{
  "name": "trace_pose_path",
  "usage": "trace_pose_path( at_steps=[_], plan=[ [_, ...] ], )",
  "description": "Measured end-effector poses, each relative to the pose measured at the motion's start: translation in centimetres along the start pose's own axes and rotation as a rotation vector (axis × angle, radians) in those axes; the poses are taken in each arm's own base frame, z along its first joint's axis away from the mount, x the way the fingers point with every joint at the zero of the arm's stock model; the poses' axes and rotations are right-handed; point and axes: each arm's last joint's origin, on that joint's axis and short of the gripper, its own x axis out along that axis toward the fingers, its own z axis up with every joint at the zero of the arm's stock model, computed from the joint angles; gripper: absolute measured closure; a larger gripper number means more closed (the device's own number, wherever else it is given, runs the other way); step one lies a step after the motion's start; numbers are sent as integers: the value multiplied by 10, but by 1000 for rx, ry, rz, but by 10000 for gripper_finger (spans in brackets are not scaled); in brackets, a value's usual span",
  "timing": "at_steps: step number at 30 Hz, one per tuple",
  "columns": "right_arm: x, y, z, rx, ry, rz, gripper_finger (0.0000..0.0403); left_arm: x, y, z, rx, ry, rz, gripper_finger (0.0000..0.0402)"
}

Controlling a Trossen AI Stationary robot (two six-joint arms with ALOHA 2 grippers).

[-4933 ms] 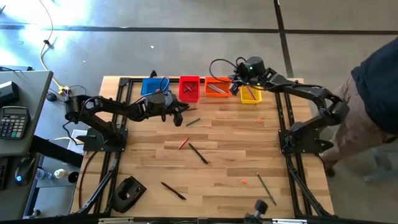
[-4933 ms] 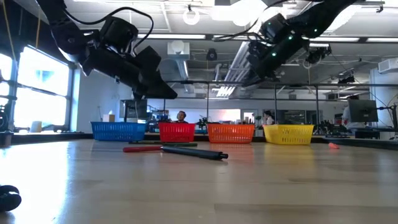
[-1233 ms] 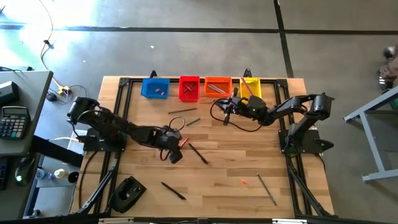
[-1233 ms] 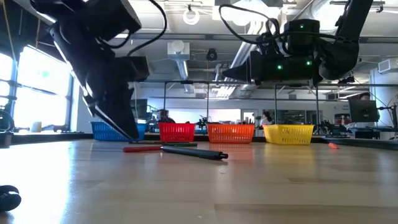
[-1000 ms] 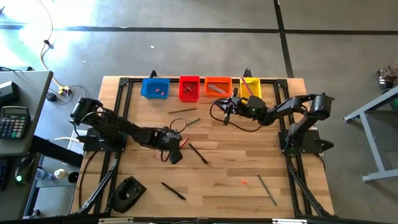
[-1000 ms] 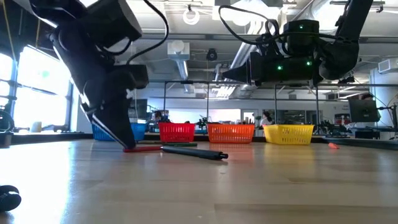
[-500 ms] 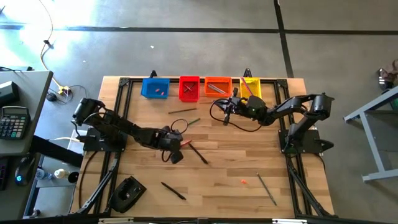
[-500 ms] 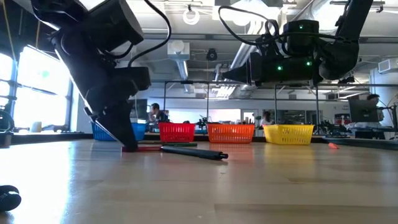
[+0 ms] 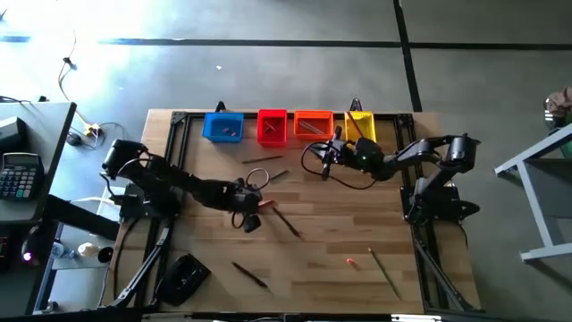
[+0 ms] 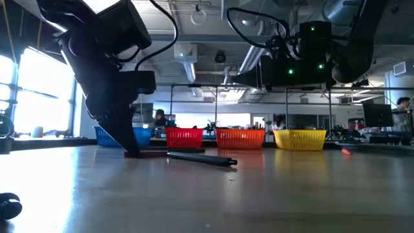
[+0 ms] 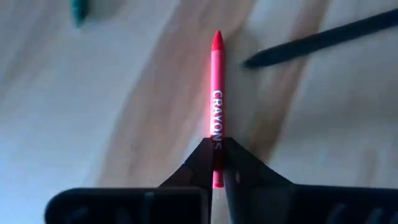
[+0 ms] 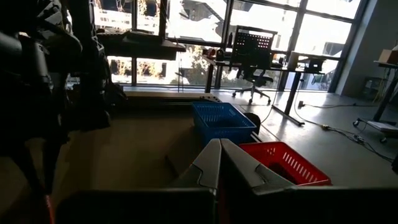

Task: Sort crayons/erasers/pens/pencils in bins
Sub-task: Put the red crayon into the red bin

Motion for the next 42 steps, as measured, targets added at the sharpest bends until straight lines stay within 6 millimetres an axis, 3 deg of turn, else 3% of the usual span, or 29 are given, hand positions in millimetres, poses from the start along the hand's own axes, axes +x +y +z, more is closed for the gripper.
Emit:
trace_pose_path(
  at_steps=[20, 42],
  plan=[
    [0, 0, -2, 1, 17, 0, 403, -36, 44, 27, -173, -119, 67, 400],
    [0, 0, -2, 1, 19, 1, 403, -34, 120, 61, -369, -291, 191, 400]
  ],
)
